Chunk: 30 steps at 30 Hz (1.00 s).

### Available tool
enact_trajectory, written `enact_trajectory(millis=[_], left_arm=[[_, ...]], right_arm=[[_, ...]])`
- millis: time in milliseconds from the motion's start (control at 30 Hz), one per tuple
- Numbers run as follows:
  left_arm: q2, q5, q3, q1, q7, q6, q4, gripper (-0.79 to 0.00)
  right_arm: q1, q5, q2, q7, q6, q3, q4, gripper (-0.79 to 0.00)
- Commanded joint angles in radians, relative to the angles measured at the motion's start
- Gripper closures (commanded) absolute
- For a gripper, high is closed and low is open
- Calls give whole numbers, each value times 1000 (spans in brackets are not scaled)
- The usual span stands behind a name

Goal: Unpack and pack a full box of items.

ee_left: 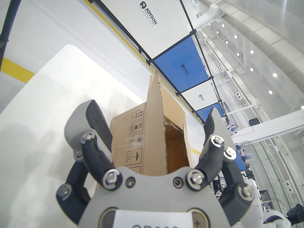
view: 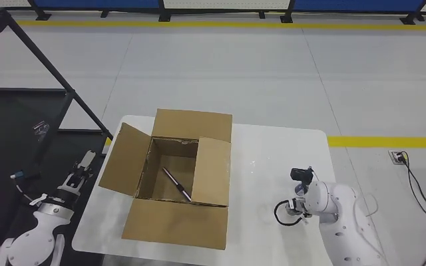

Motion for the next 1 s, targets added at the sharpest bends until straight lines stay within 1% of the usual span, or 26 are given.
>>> enact_trajectory(millis=[0,67,167,233,467,533,600,667,767,833,967], left_arm=[[0,-1,-1,0,-1,1,-1,-785],[1,-1,-2,-1,-3,2,-1,-785],[1,-2,-3,-3,-5,4,-1,-785],[1,-2,-3,-5,-6,4,0,-785],[2,-4,1,-12,-9,8,3,-785],[2,-4,2,-14,-9,8,4,-785],[2,-5,5,-16,-9,8,5,-785],[1,-6,8,-18,-7,8,5,-785],[1,-12,10,-16,-2,3,6,-785],[0,-21,8,-11,4,-1,8,-785],[-2,-33,4,4,19,-13,10,-785]], right_arm=[[2,1,2,0,1,-2,1,-336],[3,2,3,0,5,-5,-1,-219],[2,2,6,0,10,-10,-16,-86],[-4,12,8,0,3,-10,-50,0],[-44,30,13,-11,-32,-12,-242,0],[-50,3,14,-9,-17,-18,-299,0],[-40,-24,12,-16,2,-44,-359,0],[-16,-34,8,-31,-2,-89,-407,0],[55,-54,-3,-61,-15,-178,-443,0],[125,-34,-14,-95,-35,-255,-441,0],[312,43,-53,-172,-94,-440,-346,0]])
